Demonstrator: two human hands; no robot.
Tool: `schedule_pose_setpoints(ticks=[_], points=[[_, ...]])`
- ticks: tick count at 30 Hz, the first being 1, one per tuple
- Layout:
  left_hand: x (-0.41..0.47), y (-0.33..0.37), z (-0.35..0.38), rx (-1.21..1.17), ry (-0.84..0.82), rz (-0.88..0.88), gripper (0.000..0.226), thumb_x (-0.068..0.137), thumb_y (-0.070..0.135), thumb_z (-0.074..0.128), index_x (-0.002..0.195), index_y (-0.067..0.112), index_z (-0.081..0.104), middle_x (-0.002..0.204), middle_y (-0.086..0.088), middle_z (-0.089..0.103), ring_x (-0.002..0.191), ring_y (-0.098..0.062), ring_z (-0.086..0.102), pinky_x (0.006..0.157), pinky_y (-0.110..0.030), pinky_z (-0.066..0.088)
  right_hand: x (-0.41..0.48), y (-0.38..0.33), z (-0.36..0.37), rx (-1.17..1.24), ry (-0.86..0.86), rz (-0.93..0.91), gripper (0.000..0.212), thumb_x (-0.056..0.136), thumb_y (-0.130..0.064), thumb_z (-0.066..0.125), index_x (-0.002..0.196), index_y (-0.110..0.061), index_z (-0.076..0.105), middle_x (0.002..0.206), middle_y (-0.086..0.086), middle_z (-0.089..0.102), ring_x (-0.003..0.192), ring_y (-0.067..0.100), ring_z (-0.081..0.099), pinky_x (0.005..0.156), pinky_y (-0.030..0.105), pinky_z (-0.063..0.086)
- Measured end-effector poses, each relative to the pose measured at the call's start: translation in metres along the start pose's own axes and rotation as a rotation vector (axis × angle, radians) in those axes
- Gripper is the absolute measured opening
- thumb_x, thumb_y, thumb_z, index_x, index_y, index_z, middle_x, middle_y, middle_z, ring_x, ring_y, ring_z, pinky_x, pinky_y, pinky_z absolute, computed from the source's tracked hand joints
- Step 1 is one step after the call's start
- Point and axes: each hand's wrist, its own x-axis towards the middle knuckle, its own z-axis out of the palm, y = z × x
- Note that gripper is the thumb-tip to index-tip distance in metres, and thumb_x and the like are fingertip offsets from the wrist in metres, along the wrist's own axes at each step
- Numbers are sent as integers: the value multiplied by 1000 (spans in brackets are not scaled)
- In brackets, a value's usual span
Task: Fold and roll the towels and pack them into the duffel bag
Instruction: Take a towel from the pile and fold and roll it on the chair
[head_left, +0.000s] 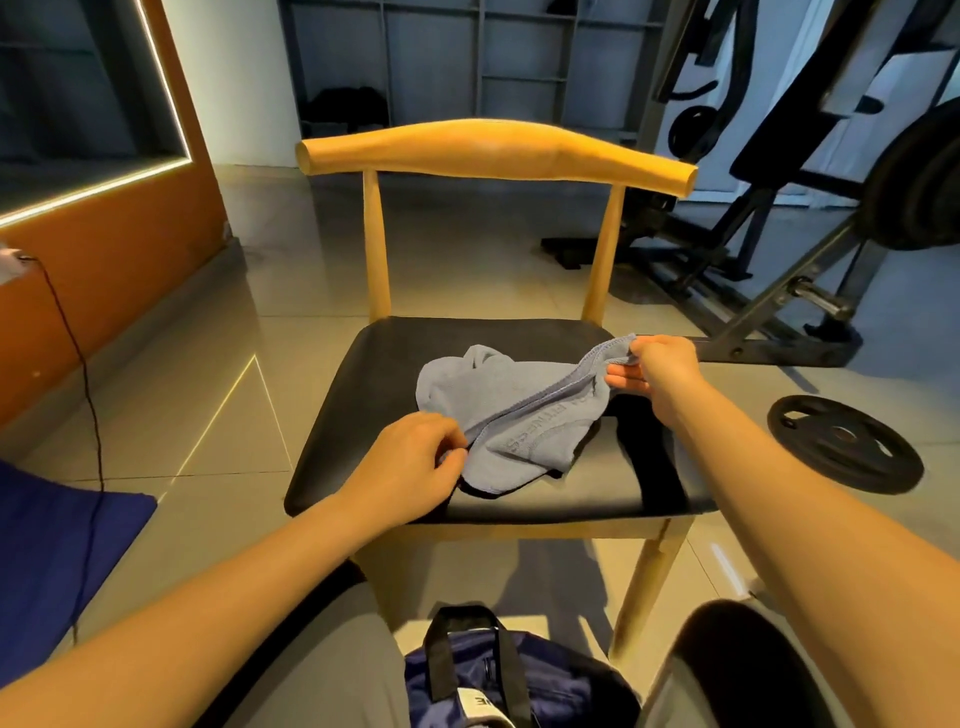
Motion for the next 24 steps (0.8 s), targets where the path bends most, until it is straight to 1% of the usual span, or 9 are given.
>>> schedule_pose_setpoints(ticks=[2,4,8,10,13,16,18,22,24], points=[[1,7,1,-17,8,-56,24,89,45,70,81,23,70,77,11,63,75,-8,57,66,-22,47,-1,-2,-2,8,7,-2,18,102,-2,46,99,-3,63,80,21,68,56,28,69,44,29,56],[2,13,3,30,-7,-94,36,83,54,75,71,21,69,73,7,62,72,-10,56,63,-25,47,-4,-4,-3,17,6,-6,18,102,-1,46,95,-4,61,80,20,68,57,27,68,44,29,56],[7,21,1,40,-107,-179,20,85,30,74,70,17,74,71,3,69,68,-13,62,66,-31,53,-9,-16,-2,19,-2,-16,13,104,-5,47,101,-3,60,78,18,67,60,26,68,46,29,57],[11,20,-8,-11,-100,-212,19,85,23,72,67,18,74,63,3,67,60,-13,60,61,-28,50,-11,-25,-5,22,10,-11,14,104,-5,47,100,-3,60,76,18,66,58,25,67,42,28,54],[26,12,-38,-97,50,-254,18,86,21,72,67,23,72,64,7,67,61,-11,61,58,-23,45,-17,-43,-15,-6,23,-76,18,102,-6,47,97,-7,65,77,14,66,56,19,63,43,25,51],[57,6,-83,-105,209,-227,11,89,21,75,78,20,75,74,8,69,72,-9,63,67,-28,50,-19,-70,-23,-66,29,-219,22,97,-8,50,100,-13,71,81,6,62,63,15,52,55,27,45],[80,6,-119,-106,294,-183,8,92,23,73,85,21,74,79,6,68,77,-9,63,70,-27,52,-24,-98,-22,-67,15,-334,19,97,-12,53,102,-17,72,83,4,60,71,18,50,64,33,46],[122,12,-184,-103,425,-77,4,95,23,70,95,21,74,90,2,69,86,-15,64,77,-32,53,-45,-158,-17,1,58,-514,16,97,-15,58,89,-19,71,73,-1,54,65,16,43,54,26,36],[137,19,-209,-81,460,-42,5,93,20,72,93,18,76,90,-1,70,84,-17,64,76,-32,53,-57,-184,-18,48,42,-532,13,91,-10,63,84,-17,72,76,1,60,70,18,48,55,27,40]])
